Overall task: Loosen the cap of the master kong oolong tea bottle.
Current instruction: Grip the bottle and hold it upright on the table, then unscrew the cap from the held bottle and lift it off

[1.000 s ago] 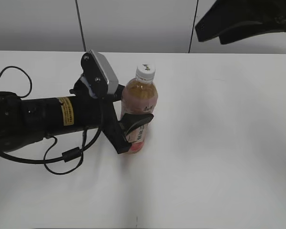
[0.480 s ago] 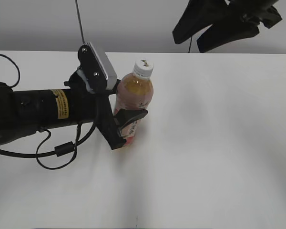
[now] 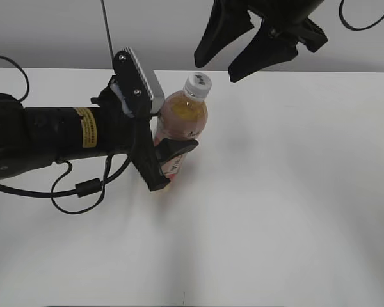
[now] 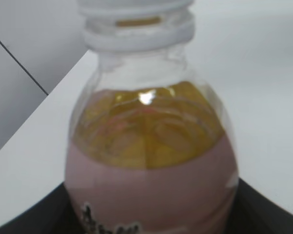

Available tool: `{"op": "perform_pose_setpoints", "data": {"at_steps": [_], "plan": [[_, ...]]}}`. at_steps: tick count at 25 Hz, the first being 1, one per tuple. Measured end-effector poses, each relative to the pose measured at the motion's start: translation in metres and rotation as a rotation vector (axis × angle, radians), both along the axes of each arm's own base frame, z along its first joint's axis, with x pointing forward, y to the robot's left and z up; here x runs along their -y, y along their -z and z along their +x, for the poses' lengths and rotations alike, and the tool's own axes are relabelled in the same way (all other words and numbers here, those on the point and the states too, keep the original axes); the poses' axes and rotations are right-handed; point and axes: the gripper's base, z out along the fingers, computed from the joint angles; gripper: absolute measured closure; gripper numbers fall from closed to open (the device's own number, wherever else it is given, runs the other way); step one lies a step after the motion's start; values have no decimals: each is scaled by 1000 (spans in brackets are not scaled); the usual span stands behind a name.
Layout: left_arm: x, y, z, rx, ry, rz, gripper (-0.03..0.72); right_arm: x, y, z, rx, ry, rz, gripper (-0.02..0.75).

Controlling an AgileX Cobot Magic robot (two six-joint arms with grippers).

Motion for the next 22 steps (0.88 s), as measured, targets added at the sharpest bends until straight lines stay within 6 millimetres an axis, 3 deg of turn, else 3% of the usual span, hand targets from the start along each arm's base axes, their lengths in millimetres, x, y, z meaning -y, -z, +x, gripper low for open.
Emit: {"op": "perform_pose_setpoints", "data": {"at_steps": [12, 22], "plan": [[-2, 0, 0, -3, -10, 26, 260, -9, 24, 17, -97, 109, -17, 330], [-2, 0, 0, -3, -10, 26, 260, -16, 30, 22, -130, 177, 15, 330]]}}
